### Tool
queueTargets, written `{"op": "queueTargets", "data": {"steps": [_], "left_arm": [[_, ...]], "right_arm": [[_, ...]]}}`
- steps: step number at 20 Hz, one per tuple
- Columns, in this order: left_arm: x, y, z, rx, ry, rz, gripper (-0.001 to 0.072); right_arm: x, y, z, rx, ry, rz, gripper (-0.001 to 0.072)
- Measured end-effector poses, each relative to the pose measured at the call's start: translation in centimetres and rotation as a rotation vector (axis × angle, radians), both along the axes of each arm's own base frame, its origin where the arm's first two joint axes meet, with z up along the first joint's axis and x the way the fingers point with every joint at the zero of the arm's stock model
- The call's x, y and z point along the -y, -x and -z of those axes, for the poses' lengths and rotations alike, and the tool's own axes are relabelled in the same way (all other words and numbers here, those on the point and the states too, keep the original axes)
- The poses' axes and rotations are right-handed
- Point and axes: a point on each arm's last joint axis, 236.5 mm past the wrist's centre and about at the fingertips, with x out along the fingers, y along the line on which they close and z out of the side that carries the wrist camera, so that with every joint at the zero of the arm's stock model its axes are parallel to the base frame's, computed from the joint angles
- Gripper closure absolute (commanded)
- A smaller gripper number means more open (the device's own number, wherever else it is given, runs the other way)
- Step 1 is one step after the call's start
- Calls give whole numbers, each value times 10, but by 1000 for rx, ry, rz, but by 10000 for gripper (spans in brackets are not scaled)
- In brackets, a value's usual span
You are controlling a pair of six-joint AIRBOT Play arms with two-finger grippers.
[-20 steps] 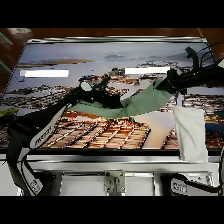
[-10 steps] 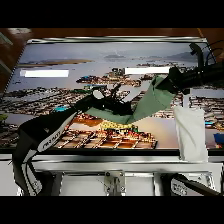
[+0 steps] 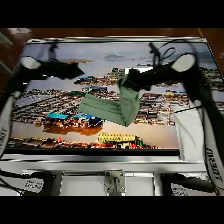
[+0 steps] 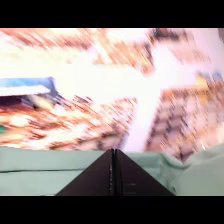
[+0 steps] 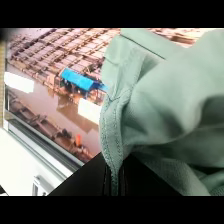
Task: Fold the shirts.
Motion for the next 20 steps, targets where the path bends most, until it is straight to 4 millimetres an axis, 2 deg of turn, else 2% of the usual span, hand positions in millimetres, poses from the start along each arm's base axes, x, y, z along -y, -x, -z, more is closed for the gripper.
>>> {"op": "queueTargets", "data": {"steps": [3, 5, 6, 7, 8, 11, 14, 16, 18, 19, 20], "left_arm": [[-78, 10, -49, 67, -36, -110, 670], [-112, 23, -68, 79, -53, -154, 670], [-121, 32, -74, 76, -61, -155, 670], [-128, 39, -76, 72, -72, -154, 670], [-133, 45, -77, 65, -83, -149, 670], [-131, 59, -73, 33, -91, -111, 670], [-127, 65, -65, 9, -96, -89, 670], [-123, 68, -62, 0, -96, -72, 670], [-122, 69, -60, -4, -98, -69, 670], [-121, 70, -60, -3, -101, -63, 670], [-120, 70, -59, -3, -102, -57, 670]], "right_arm": [[-58, -12, 43, -28, -41, 5, 657], [-92, -17, 69, -72, -100, 35, 650], [-108, -20, 81, -98, -137, 56, 582], [-120, -21, 92, -125, -168, 73, 337], [-133, -21, 102, -157, -202, 94, 150], [-156, -20, 118, -219, -281, 125, 135], [-153, -27, 114, -226, -326, 133, 138], [-141, -25, 104, -236, -336, 88, 138], [-119, -14, 98, -241, -290, 6, 109], [-102, -5, 100, -253, -236, -41, 33], [-82, 4, 103, -261, -167, -85, 33]]}}
